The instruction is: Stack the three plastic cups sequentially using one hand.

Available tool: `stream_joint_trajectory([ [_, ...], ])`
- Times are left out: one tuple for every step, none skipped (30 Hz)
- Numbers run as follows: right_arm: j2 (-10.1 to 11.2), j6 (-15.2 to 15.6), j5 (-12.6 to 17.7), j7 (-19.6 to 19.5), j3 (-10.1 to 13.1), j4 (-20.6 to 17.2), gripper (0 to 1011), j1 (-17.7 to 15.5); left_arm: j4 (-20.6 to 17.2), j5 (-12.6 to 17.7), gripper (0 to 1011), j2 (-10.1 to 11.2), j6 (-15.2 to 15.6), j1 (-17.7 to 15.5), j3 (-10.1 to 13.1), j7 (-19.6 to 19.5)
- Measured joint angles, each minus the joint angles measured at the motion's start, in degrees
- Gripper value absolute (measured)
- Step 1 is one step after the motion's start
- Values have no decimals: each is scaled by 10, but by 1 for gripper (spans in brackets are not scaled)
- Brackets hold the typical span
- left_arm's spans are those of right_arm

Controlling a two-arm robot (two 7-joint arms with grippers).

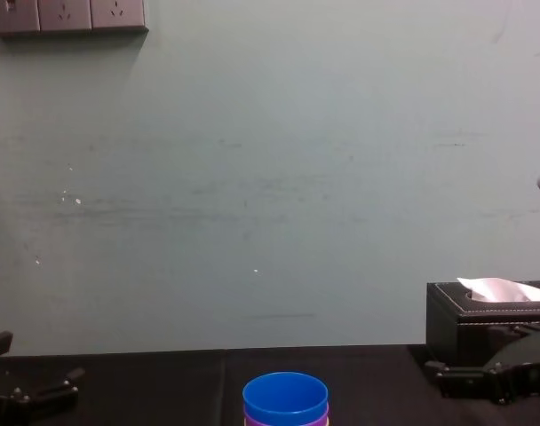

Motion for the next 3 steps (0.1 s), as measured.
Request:
stream_joint_trajectory([
  [0, 0, 0, 0, 0, 0, 1004, 0, 0, 0, 1010, 0, 0, 0, 0, 0],
  [0, 0, 0, 0, 0, 0, 1004, 0, 0, 0, 1010, 0, 0, 0, 0, 0],
  [0, 0, 0, 0, -1, -1, 1004, 0, 0, 0, 1010, 0, 0, 0, 0, 0],
])
